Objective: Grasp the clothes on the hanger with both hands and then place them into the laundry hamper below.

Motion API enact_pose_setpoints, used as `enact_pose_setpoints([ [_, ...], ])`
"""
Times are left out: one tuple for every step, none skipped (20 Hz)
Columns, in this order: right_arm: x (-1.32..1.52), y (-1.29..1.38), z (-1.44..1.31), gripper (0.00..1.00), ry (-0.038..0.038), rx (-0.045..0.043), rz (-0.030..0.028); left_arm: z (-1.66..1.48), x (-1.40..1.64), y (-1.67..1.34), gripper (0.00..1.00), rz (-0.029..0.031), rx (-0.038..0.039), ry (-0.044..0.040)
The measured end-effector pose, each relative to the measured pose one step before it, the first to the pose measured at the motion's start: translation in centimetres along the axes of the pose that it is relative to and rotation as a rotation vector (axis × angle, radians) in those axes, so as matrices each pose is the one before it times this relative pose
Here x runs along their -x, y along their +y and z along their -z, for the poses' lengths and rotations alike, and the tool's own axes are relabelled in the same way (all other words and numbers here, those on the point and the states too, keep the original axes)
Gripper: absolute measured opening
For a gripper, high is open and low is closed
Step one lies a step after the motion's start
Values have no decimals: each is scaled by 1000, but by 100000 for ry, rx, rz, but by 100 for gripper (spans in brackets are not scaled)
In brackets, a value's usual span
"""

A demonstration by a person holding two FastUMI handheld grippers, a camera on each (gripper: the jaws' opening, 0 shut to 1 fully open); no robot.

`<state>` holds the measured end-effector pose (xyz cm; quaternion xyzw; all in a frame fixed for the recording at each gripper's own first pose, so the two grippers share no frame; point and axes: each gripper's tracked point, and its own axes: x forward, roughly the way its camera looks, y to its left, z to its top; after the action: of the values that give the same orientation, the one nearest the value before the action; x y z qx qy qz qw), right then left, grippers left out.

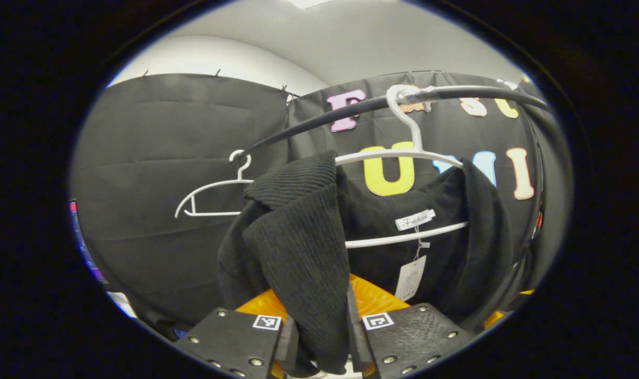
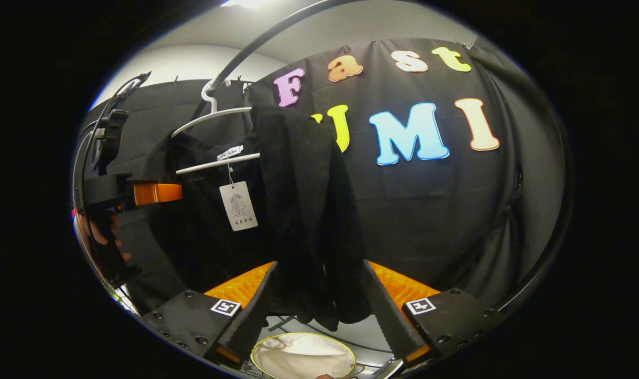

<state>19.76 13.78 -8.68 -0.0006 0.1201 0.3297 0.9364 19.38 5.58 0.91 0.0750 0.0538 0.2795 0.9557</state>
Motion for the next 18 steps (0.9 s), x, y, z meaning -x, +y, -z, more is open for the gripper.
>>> enact_pose_setpoints([
  [-142, -222, 177, 98, 382, 183, -976, -73, 22, -671, 46, 1630, 74, -71],
  [-124, -159, 112, 98, 213, 189, -854, -207, -771, 530, 37, -4806, -693, -982],
  [-63, -22, 264, 98, 556, 143, -633, 43, 666, 218, 28, 1284, 1018, 198],
  [9, -14, 270, 93, 477, 210, -578, 141, -165, -966, 19, 3845, 1529, 797],
  [86, 45, 511, 98, 336, 366, -237, 107, 81, -34, 10, 1611, 812, 206],
  [-124, -28, 449, 98, 608, 511, 7, 138, 180, 487, 5, -936, 2370, -240],
  [-181, -4, 528, 98, 1371, 447, 22, 56, -94, -310, 1, 3392, 1592, 485],
  [-136, 139, 354, 98, 1353, 339, -155, -146, 145, 36, 2, 1005, 779, 44],
  [-115, 122, -10, 98, 348, 220, -32, -283, 139, 215, 2, 545, 450, -852],
  [-6, 55, -315, 98, -521, 109, 8, -159, 198, -117, 1, 1998, 807, -210],
  [-27, 320, -376, 98, -658, -41, -32, 6, 277, -76, 2, 1867, 1229, -287],
  [-56, 477, -426, 98, -435, -367, -273, -205, 311, -164, 1, 2616, 1085, 37],
  [-106, 503, -274, 98, -271, -785, -284, -192, 547, -97, 1, 2096, 596, -246],
  [-93, 550, -441, 98, -502, -1091, -325, -431, 359, -62, 2, 2038, 56, -234],
  [-153, 631, -501, 93, -766, -825, 46, -368, 389, -168, 2, 2254, -331, -597],
  [-131, 610, -418, 93, -541, -175, 783, -450, 361, -40, 1, 1779, -685, -768],
  [-177, 468, -528, 98, -436, 71, 1269, -484, 638, 109, 1, 2043, -203, -804],
  [-69, 510, -611, 98, -740, -18, 1303, -372, 490, 19, 1, 2184, 797, -583],
])
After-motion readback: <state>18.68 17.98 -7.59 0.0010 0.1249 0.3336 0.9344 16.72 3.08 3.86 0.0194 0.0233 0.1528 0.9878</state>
